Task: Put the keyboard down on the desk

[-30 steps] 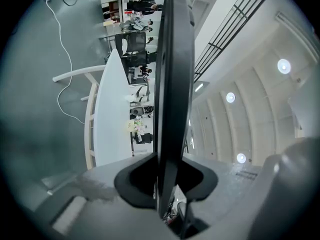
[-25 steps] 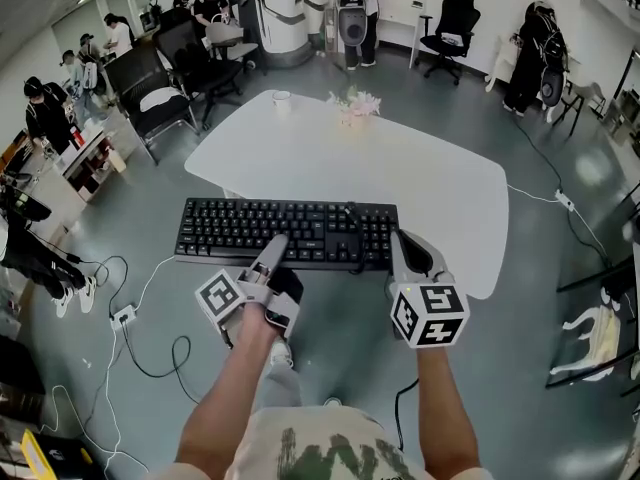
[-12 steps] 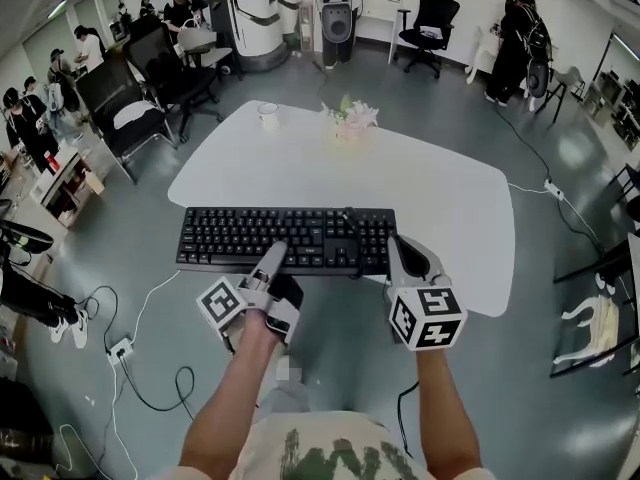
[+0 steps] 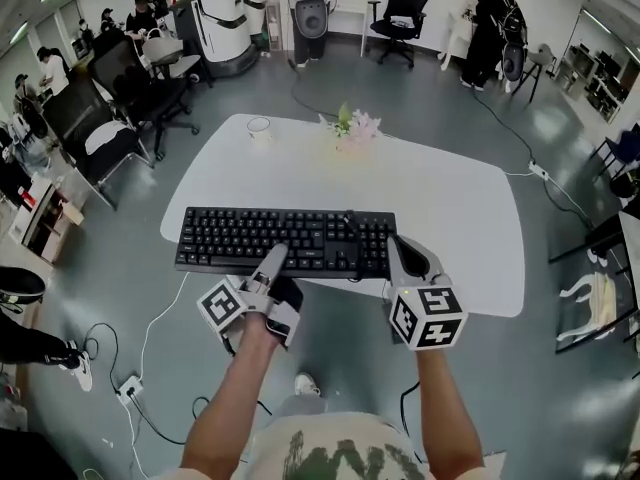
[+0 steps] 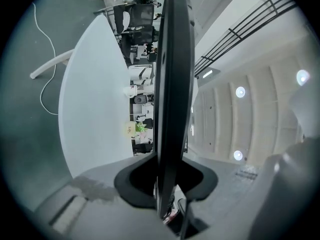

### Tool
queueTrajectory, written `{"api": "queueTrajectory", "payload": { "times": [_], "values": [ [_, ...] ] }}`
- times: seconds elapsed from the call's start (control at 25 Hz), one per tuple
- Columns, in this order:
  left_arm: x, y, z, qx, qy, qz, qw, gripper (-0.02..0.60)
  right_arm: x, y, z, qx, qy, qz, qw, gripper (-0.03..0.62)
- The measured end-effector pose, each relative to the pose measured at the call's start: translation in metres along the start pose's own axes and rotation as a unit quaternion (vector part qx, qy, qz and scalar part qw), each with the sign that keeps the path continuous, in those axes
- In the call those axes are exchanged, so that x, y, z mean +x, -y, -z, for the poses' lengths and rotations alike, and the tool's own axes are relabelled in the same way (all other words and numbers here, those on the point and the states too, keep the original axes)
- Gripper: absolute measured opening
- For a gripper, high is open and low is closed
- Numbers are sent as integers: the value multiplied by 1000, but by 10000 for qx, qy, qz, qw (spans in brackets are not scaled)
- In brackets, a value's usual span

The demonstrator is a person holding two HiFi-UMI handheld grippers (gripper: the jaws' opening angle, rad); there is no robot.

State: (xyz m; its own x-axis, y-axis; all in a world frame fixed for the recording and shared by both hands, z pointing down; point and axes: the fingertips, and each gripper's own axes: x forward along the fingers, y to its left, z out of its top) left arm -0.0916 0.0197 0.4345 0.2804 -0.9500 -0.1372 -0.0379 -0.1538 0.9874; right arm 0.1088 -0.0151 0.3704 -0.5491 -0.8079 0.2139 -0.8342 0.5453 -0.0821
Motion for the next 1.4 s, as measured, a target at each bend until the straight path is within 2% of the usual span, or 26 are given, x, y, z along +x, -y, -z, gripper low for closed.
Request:
{"api": "queueTrajectory", "payload": {
  "times": [0.24,0.76,1.16,1.4],
  "values": [
    [10,-6,-24,-114,-210,33,9997,88,16,-12,-1,-2,-63,225,9997,0],
    [23,-11,-29,-199,-599,120,9979,89,15,-13,-2,78,-10,597,9982,0],
    [56,-29,-34,-238,-751,43,9969,89,43,7,0,185,-6,715,9973,0],
    [98,-41,-38,-235,-820,4,9964,89,76,35,-1,262,-45,727,9970,0]
  ]
}}
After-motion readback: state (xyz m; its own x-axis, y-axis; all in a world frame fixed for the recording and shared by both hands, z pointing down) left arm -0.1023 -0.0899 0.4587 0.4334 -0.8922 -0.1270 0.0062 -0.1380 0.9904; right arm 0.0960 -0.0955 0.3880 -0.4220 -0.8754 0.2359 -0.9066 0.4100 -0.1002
